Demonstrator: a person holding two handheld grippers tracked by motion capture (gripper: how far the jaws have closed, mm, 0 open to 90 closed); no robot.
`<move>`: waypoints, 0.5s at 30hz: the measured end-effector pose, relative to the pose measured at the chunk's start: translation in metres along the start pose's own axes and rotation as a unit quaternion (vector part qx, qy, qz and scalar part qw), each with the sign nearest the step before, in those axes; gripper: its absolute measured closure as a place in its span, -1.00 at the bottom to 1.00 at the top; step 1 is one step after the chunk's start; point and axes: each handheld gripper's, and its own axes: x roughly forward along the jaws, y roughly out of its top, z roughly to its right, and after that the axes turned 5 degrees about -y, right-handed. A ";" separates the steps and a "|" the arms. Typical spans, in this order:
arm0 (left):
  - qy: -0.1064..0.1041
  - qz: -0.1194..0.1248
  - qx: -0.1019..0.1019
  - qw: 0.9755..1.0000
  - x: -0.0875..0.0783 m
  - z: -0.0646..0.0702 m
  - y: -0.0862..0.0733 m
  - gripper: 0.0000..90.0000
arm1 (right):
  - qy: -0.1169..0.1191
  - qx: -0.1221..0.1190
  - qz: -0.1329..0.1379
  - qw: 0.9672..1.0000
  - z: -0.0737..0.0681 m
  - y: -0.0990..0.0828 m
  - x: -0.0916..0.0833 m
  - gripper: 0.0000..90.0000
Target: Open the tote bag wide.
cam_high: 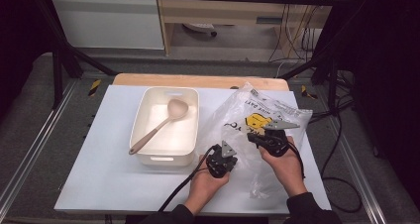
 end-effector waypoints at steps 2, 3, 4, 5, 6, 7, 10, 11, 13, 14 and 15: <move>-0.002 0.001 -0.003 1.000 0.000 -0.001 0.000 1.00 | -0.003 -0.001 0.003 1.000 0.000 0.005 -0.001 1.00; -0.003 0.001 -0.005 1.000 0.000 -0.001 0.000 1.00 | -0.003 -0.003 0.006 1.000 0.001 0.007 -0.002 1.00; -0.004 0.002 -0.006 1.000 0.000 -0.001 0.000 1.00 | -0.005 -0.004 0.008 1.000 0.002 0.010 -0.003 1.00; -0.004 0.002 -0.007 1.000 0.000 -0.001 0.000 1.00 | -0.007 -0.004 0.009 1.000 0.003 0.013 -0.003 1.00; -0.004 0.002 -0.007 1.000 0.000 -0.001 0.000 1.00 | -0.009 -0.004 0.010 1.000 0.004 0.016 -0.003 1.00; -0.003 0.004 -0.007 1.000 0.000 -0.001 0.000 1.00 | -0.012 -0.005 0.012 1.000 0.004 0.020 -0.003 1.00; -0.001 0.003 -0.004 1.000 0.000 0.000 0.000 1.00 | -0.018 -0.001 0.017 1.000 0.007 0.031 -0.004 1.00; 0.000 0.003 -0.003 1.000 0.000 0.000 0.000 1.00 | -0.020 -0.003 0.019 1.000 0.007 0.035 -0.005 1.00; 0.000 0.003 -0.003 1.000 0.000 0.000 0.000 1.00 | -0.023 -0.005 0.021 1.000 0.008 0.041 -0.005 1.00; 0.000 0.003 -0.003 1.000 0.000 0.000 0.000 1.00 | -0.024 -0.005 0.022 0.999 0.009 0.044 -0.005 1.00; 0.000 0.003 -0.003 1.000 0.000 0.000 -0.001 1.00 | -0.025 -0.005 0.023 0.999 0.009 0.047 -0.006 1.00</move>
